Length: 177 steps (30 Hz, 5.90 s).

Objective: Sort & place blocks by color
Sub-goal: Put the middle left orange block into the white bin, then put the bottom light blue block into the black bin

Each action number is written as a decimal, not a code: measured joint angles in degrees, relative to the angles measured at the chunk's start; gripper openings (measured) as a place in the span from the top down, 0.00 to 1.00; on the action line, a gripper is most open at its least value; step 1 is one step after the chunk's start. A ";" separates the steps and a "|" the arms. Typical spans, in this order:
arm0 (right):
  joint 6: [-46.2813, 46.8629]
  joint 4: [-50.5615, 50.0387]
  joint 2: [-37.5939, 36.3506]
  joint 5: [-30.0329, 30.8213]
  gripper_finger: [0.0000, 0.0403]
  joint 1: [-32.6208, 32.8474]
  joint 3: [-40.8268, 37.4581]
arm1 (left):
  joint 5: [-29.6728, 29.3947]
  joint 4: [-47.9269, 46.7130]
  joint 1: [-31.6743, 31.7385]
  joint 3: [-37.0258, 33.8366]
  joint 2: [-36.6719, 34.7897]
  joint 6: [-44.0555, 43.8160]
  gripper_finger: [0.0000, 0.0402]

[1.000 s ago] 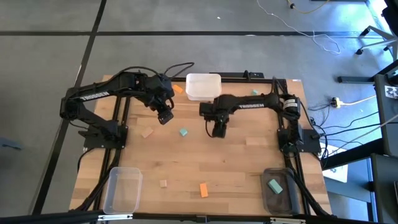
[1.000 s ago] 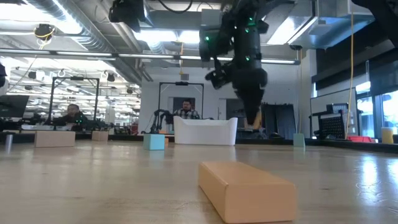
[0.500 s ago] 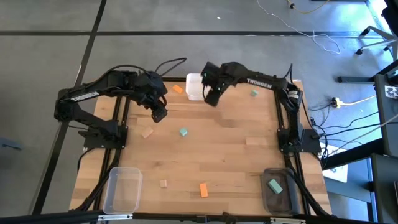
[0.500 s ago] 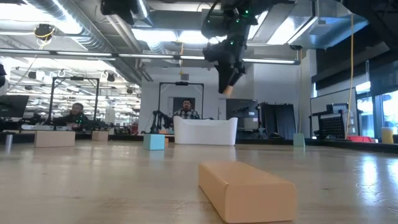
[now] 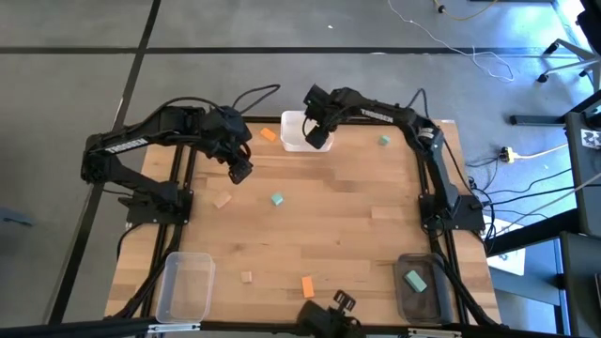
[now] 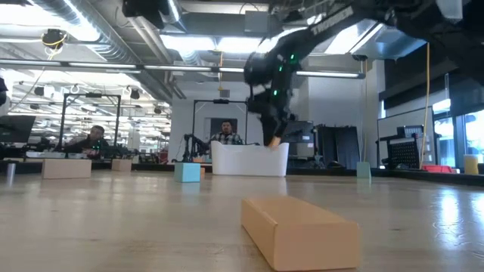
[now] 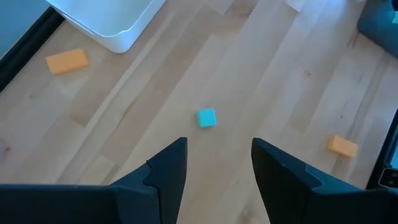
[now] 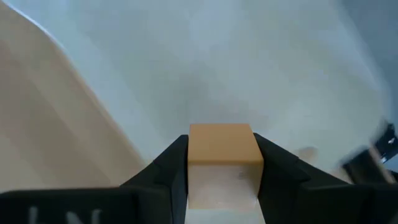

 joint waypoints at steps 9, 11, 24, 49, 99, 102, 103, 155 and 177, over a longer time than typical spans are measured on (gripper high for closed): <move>-1.46 1.07 5.24 -0.04 0.66 -0.13 0.00 | -0.01 0.02 0.00 0.00 0.00 -1.31 0.57; -2.44 1.09 5.46 -0.40 0.66 -0.16 0.00 | -0.01 0.02 0.00 -0.02 0.00 -1.31 0.57; -2.49 1.92 5.28 -0.44 0.47 0.05 0.00 | -0.05 0.04 0.00 0.00 0.00 -1.26 0.57; -11.33 -25.39 -8.02 -5.06 0.55 4.39 23.94 | -7.31 -1.44 2.09 0.00 0.06 -5.02 0.57; -15.90 -34.13 -28.79 -21.44 0.55 16.74 24.70 | -7.74 5.75 -11.43 -0.02 41.53 -7.32 0.57; -15.98 -34.13 -28.79 -21.44 0.55 16.74 24.70 | -9.44 5.73 -11.39 -0.02 43.03 -7.34 0.57; -15.99 -34.13 -28.79 -21.44 0.55 16.74 24.70 | -10.03 5.73 -11.39 -0.02 43.31 -7.36 0.57; -16.05 -34.15 -28.77 -21.42 0.55 16.72 24.70 | -8.48 17.19 -10.10 -7.43 43.19 -9.78 0.57; -16.05 -34.15 -28.75 -21.40 0.55 16.74 24.70 | -7.90 19.16 -9.22 -7.19 44.30 -6.58 0.69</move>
